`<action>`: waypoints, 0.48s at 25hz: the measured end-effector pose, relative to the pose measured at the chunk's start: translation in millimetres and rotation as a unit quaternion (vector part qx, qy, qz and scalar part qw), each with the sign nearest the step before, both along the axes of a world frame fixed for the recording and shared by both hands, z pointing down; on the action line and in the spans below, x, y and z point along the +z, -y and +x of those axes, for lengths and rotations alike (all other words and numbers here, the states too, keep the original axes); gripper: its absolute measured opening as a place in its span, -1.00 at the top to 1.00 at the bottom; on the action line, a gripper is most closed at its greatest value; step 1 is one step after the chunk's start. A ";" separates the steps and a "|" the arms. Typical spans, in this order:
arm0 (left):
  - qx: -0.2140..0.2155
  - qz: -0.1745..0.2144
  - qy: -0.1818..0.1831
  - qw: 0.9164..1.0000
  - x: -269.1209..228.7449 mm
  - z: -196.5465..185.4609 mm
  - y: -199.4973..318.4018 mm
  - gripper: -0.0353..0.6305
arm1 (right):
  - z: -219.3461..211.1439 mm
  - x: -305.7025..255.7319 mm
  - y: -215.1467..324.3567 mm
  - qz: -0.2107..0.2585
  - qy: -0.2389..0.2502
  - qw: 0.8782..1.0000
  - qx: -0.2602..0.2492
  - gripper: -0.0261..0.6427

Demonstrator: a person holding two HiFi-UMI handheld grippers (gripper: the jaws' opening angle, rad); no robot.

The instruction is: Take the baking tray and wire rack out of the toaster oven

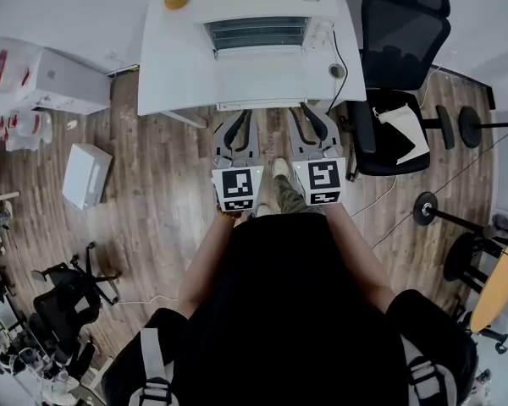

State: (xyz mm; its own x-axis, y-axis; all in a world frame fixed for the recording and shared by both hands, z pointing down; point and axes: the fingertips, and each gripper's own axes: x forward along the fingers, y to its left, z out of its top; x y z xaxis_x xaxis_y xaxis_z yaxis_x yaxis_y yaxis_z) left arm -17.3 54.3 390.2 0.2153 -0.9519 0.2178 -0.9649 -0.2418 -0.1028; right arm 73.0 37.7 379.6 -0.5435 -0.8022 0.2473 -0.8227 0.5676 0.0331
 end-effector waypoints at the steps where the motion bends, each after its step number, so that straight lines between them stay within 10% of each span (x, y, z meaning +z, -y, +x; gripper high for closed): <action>1: 0.000 -0.002 0.000 1.000 0.9 1.7 5.6 0.82 | 2.2 1.3 6.1 -0.002 0.001 1.000 0.000 0.67; 12: -0.018 -0.030 -0.002 0.999 17.7 14.2 60.2 0.82 | 30.0 27.4 62.7 -0.030 0.012 0.999 -0.005 0.68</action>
